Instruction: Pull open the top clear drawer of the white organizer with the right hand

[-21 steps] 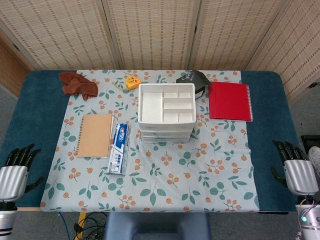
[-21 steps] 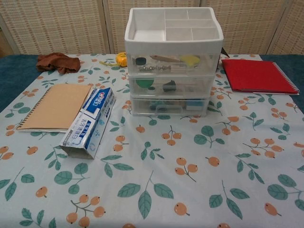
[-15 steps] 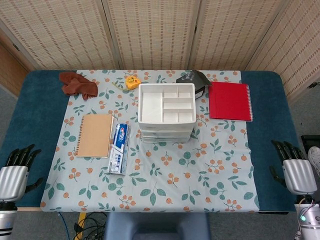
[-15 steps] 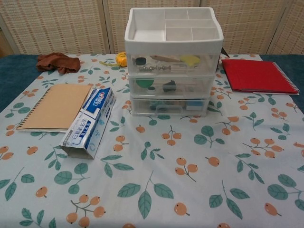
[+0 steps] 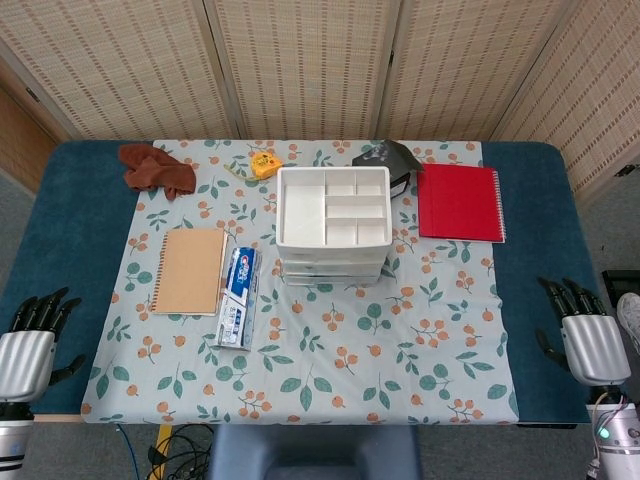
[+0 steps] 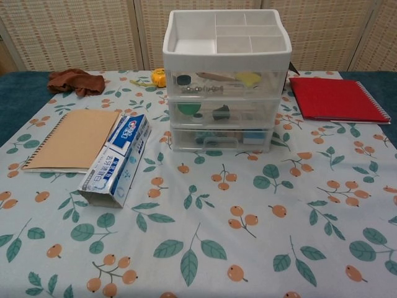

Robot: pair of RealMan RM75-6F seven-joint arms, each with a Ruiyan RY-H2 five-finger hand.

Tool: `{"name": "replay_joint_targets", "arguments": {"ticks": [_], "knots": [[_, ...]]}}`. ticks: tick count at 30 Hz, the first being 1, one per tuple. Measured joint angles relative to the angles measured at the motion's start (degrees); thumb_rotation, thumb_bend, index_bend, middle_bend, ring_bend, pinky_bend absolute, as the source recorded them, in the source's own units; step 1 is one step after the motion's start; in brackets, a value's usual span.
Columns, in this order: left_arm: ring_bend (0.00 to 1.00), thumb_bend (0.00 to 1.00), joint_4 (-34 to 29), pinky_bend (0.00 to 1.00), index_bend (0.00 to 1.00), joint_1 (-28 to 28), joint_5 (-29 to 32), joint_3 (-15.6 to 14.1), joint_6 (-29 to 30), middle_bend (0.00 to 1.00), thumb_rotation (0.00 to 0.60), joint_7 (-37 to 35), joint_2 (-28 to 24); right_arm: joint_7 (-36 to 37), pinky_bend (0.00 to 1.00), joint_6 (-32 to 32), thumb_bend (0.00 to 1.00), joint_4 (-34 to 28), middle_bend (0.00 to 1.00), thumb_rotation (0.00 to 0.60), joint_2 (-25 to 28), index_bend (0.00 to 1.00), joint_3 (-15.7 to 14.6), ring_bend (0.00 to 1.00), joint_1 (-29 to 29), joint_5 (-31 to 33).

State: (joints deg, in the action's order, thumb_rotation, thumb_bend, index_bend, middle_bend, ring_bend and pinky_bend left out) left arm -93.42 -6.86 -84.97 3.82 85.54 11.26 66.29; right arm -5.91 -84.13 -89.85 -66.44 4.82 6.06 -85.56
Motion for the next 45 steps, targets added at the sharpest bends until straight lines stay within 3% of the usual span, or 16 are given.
{"name": "replay_joint_targets", "arguments": {"ticks": [8, 11, 15, 19, 24, 31, 38, 45], "knots": [[0.13, 0.15, 0.2, 0.11, 0.20, -0.2, -0.4, 0.1, 0.1, 0.12, 0.600, -0.4, 0.1, 1.3, 0.39, 3.6, 0.40, -2.5, 0.33, 0.600, 0.2, 0.07, -0.2, 0.32, 3.2, -2.6], [0.13, 0.15, 0.3, 0.11, 0.20, -0.2, -0.5, 0.1, 0.3, 0.12, 0.600, -0.6, 0.1, 2.2, 0.50, 6.0, 0.40, -3.7, 0.39, 0.600, 0.0, 0.07, -0.2, 0.42, 5.0, -3.4], [0.13, 0.15, 0.4, 0.11, 0.20, -0.2, -0.4, 0.0, 0.3, 0.12, 0.600, -0.6, 0.0, 4.5, 0.76, 9.6, 0.40, -5.4, 0.57, 0.600, -0.7, 0.07, -0.2, 0.63, 7.5, -3.7], [0.13, 0.15, 0.4, 0.11, 0.20, -0.2, -0.5, 0.0, 0.3, 0.12, 0.600, -0.8, 0.0, 8.3, 0.87, 14.0, 0.42, -6.6, 0.69, 0.600, -1.9, 0.07, 0.0, 0.76, 10.1, -3.0], [0.13, 0.15, 0.6, 0.11, 0.20, -0.2, -0.6, 0.0, 0.3, 0.12, 0.600, -1.1, -0.1, 15.1, 0.95, 18.2, 0.50, -7.0, 0.76, 0.600, -5.1, 0.07, 0.8, 0.85, 13.2, -1.2], [0.13, 0.15, 1.0, 0.11, 0.20, -0.2, -0.5, 0.1, 0.3, 0.12, 0.600, -1.7, -0.3, 27.2, 0.99, 23.9, 0.61, -6.5, 0.79, 0.600, -9.5, 0.07, 2.8, 0.88, 17.2, 2.5], [0.13, 0.15, 1.4, 0.11, 0.20, -0.2, -0.3, 0.1, 0.3, 0.12, 0.600, -2.2, -0.5, 42.0, 0.99, 29.2, 0.62, -3.3, 0.79, 0.600, -15.1, 0.07, 5.2, 0.88, 21.5, 4.8], [0.13, 0.15, 1.7, 0.11, 0.20, -0.4, -0.2, 0.3, 0.1, 0.12, 0.600, -2.6, -0.5, 49.6, 0.99, 33.6, 0.63, 2.2, 0.79, 0.600, -21.1, 0.07, 7.3, 0.88, 26.0, 6.5]]}}
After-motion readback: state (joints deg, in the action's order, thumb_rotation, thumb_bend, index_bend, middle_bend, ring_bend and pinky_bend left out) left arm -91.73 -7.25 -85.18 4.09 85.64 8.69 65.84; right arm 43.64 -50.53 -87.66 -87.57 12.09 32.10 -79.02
